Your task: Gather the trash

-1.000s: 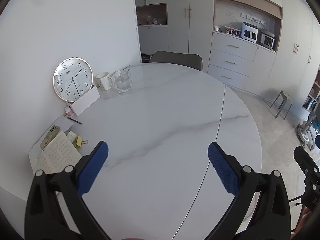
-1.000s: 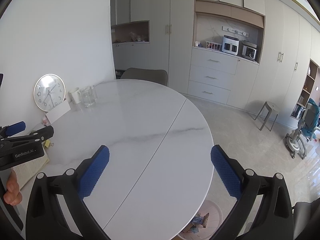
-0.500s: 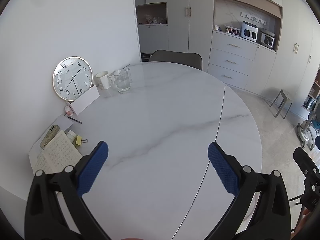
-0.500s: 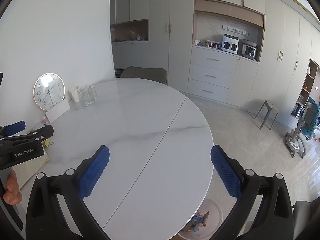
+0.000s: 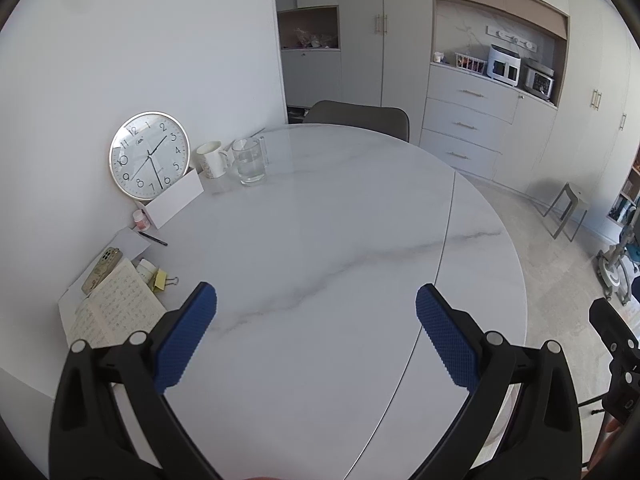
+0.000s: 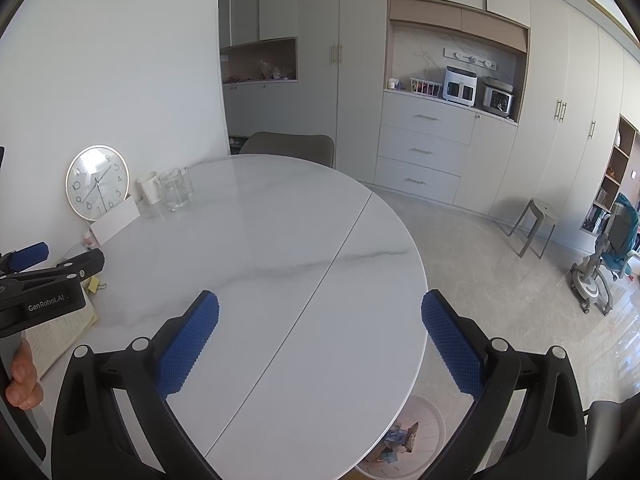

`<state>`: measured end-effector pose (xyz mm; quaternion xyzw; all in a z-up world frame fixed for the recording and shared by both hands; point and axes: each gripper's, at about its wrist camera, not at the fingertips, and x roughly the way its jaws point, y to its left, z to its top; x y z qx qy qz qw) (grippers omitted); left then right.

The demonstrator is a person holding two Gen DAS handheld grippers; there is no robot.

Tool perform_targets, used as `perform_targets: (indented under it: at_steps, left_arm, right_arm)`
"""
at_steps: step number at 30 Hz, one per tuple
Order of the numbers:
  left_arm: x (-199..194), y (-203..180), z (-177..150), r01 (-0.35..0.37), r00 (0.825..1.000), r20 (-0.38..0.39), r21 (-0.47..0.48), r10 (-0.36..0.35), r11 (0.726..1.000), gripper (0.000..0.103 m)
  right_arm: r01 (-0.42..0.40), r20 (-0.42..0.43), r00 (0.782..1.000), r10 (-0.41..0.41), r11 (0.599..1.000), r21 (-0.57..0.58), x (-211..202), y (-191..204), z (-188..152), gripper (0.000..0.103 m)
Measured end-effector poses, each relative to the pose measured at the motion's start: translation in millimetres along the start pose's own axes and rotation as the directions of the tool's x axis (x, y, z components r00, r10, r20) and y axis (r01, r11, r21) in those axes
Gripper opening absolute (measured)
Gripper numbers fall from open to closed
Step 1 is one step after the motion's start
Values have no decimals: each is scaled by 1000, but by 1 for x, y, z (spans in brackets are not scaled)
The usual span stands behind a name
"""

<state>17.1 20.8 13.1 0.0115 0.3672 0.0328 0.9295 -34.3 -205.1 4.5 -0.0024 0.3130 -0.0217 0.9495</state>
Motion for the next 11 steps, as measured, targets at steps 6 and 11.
perform_targets:
  at_steps: [6, 11]
  left_arm:
    - [3, 2, 1, 2, 1000, -19, -14, -3, 1000, 96]
    - [6, 3, 1, 6, 1000, -28, -12, -6, 1000, 96]
  right_arm:
    - [-2, 1, 1000, 2, 1000, -2, 0, 0, 1, 101]
    - [-2, -3, 1000, 2, 1000, -7, 1, 3, 1, 101]
